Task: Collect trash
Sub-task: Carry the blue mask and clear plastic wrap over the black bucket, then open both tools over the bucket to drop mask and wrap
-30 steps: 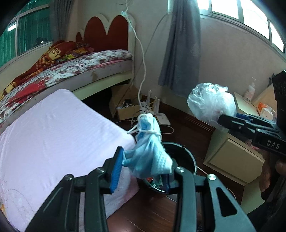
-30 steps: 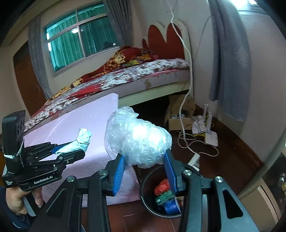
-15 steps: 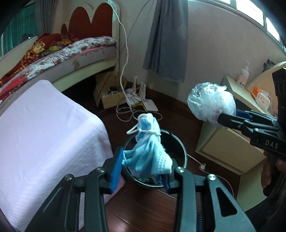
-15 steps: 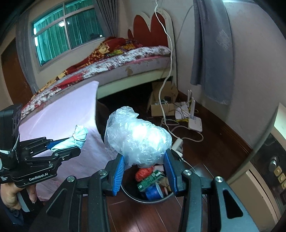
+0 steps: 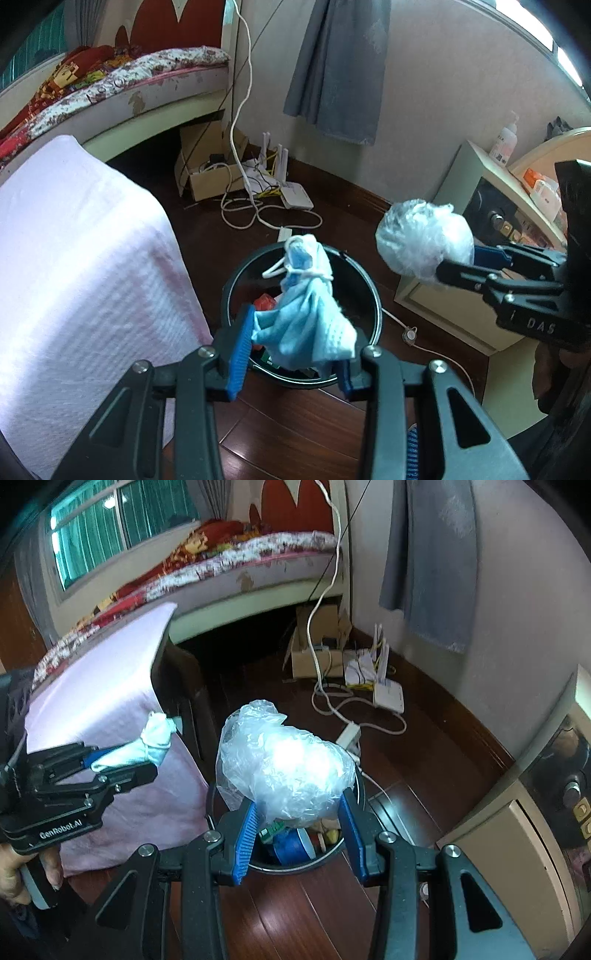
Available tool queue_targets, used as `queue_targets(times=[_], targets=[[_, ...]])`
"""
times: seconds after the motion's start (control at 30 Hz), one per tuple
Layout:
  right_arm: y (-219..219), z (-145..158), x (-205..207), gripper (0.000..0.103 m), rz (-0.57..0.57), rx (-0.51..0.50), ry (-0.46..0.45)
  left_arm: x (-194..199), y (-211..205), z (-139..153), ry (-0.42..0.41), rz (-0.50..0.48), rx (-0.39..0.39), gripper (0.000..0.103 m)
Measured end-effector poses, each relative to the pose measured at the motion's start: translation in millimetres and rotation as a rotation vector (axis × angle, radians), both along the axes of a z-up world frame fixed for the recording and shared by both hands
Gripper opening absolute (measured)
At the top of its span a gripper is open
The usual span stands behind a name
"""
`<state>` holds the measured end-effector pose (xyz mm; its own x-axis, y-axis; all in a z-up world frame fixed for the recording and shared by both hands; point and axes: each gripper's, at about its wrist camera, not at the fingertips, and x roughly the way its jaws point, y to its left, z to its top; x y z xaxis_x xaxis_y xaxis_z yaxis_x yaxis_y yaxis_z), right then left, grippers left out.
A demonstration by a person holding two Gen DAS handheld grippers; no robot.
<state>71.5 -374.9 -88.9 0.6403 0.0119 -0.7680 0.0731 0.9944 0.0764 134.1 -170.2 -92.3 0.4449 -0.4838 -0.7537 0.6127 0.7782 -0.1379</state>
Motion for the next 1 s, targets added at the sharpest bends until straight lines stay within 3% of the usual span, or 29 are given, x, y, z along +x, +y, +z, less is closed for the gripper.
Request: queue_targets(times=[0.6, 0.7, 0.77, 0.8, 0.83, 1.0], targets=[[-5, -89, 66, 0.045, 0.062, -0.034, 0.196, 35, -22, -72, 0.159, 0.003, 0.074, 0.044], [-5, -97, 75, 0.046, 0.081, -0.029, 0.205, 41, -28, -80, 0.178, 0.001, 0.068, 0.052], [-5, -107, 85, 0.065, 0.092, -0.085, 0.239, 47, -30, -88, 0.199, 0.023, 0.093, 0.076], [-7, -110, 87, 0.09, 0.062, -0.134, 0.247, 48, -29, -90, 0.197, 0.044, 0.118, 0.09], [-13, -111, 88, 0.098, 0.031, -0.157, 0.24, 48, -28, -92, 0.185, 0.068, 0.148, 0.101], [-39, -114, 83, 0.103, -0.053, -0.128, 0.259, 44, -15, -98, 0.185, 0.124, 0.16, 0.102]])
